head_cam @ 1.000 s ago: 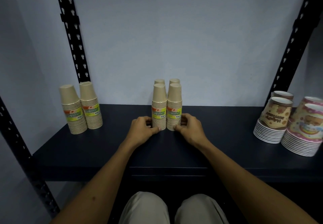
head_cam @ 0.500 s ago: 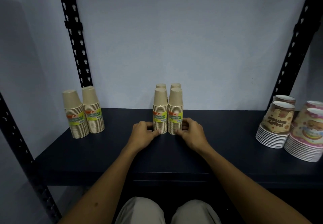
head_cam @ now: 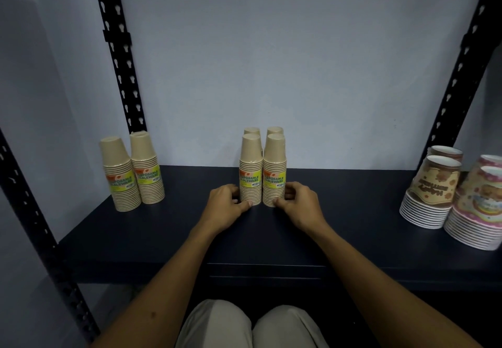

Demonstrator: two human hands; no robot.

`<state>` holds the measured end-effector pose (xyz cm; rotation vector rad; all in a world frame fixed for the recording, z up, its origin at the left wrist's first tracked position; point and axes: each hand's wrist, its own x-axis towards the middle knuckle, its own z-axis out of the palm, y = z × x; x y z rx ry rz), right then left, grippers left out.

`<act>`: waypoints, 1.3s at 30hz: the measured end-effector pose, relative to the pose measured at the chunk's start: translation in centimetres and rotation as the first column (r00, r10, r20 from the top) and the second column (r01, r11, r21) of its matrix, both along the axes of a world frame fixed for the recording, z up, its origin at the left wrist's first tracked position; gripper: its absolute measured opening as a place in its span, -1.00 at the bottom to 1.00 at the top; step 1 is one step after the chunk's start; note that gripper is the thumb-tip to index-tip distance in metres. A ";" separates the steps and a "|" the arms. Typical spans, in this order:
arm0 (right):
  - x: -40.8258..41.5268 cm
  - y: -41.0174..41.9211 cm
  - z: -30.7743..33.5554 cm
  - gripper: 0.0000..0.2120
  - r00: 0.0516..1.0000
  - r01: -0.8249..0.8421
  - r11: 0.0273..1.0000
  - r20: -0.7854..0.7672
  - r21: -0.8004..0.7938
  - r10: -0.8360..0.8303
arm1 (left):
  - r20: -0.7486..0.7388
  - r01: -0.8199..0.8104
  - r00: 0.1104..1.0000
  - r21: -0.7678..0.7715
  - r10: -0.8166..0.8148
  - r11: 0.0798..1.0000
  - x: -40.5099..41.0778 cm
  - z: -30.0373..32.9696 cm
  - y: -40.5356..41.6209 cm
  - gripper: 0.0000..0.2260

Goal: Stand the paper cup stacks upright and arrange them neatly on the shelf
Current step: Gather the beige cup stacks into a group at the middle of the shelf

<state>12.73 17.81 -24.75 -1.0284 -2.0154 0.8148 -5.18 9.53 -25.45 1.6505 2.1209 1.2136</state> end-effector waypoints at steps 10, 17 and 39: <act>1.7 -2.9 -0.2 -0.71 0.887 0.107 0.956 0.409 0.273 -0.216 | -0.332 -0.136 0.938 -0.097 0.097 0.986 0.8 0.1 -2.7 -0.74; 2.0 -5.6 -0.6 -0.76 0.877 -0.129 0.921 0.476 0.367 -0.067 | -0.437 -0.086 0.899 -0.148 0.013 0.985 0.9 0.1 -5.6 -0.68; -11.8 -9.2 -0.3 -0.68 0.794 -0.502 0.812 0.531 0.297 0.296 | -0.358 -0.481 0.837 -0.119 0.415 0.868 -8.7 0.1 -17.3 -0.57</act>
